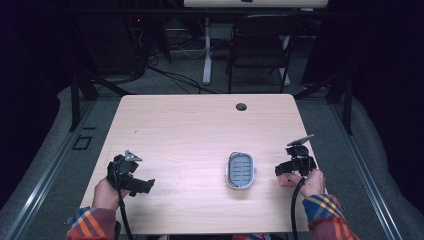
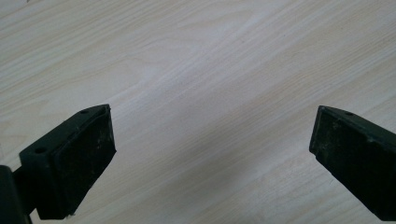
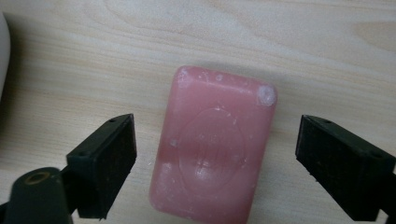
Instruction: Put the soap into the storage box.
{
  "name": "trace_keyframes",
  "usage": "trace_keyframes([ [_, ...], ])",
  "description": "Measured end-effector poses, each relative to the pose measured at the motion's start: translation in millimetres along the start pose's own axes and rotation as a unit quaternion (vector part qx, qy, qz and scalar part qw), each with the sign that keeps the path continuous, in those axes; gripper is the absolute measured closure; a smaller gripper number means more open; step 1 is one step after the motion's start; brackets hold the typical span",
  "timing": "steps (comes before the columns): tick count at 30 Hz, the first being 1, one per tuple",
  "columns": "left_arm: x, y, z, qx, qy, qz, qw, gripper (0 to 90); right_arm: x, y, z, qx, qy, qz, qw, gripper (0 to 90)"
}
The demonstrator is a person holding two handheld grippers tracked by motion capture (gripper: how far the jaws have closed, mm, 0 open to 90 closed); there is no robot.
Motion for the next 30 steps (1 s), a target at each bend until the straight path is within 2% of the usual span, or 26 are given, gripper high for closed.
trace_keyframes([
  [1, 0.0, -0.1, -0.1, 0.0, 0.0, 0.0, 1.0, 0.1, -0.5, 2.3, -0.5, -0.002, -0.008, -0.006, 1.0, 13.7],
  [4, 0.0, -0.1, -0.1, 0.0, 0.0, 0.0, 1.0, 0.2, -1.7, 1.8, 2.4, 0.008, -0.014, 0.008, 0.9998, 15.3],
  [5, 0.1, 0.0, -0.1, 0.0, 0.0, 0.0, 1.0, 0.2, -2.2, 2.3, 2.0, 0.003, -0.023, 0.006, 0.9997, 16.9],
  [8, -0.1, -0.2, 0.0, 0.0, 0.001, -0.001, 1.0, 0.2, -3.1, 2.6, 4.7, 0.0, -0.024, 0.01, 0.9997, 25.2],
  [14, -0.6, -1.2, -0.3, -0.001, 0.001, -0.004, 1.0, 0.2, -4.5, 1.8, 6.5, 0.007, -0.032, 0.013, 0.9994, 32.0],
  [18, -0.4, -1.1, -0.3, -0.001, 0.001, -0.002, 1.0, 0.2, -5.1, 3.2, 6.6, 0.0, -0.037, 0.014, 0.9992, 34.5],
  [21, -0.3, -1.1, -0.4, -0.001, 0.001, -0.002, 1.0, 0.2, -4.9, 2.7, 7.7, 0.009, -0.03, 0.022, 0.9993, 36.0],
  [23, -0.2, -0.7, -0.1, 0.001, 0.003, -0.001, 1.0, 0.2, -4.8, 3.5, 6.9, 0.004, -0.035, 0.016, 0.9993, 36.1],
  [30, -0.1, -1.1, 0.0, -0.001, 0.001, -0.003, 1.0, 0.2, -4.8, 4.1, 7.8, 0.011, -0.038, 0.009, 0.9992, 35.9],
])
Point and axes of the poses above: each handheld gripper's, and its own axes: z roughly forward along the jaws, x roughly out of its top, y roughly to its right, the point moved 4 cm from there along z, roughly forward along the jaws, and after that the axes turned 9 degrees about z, right-handed, at the moved point
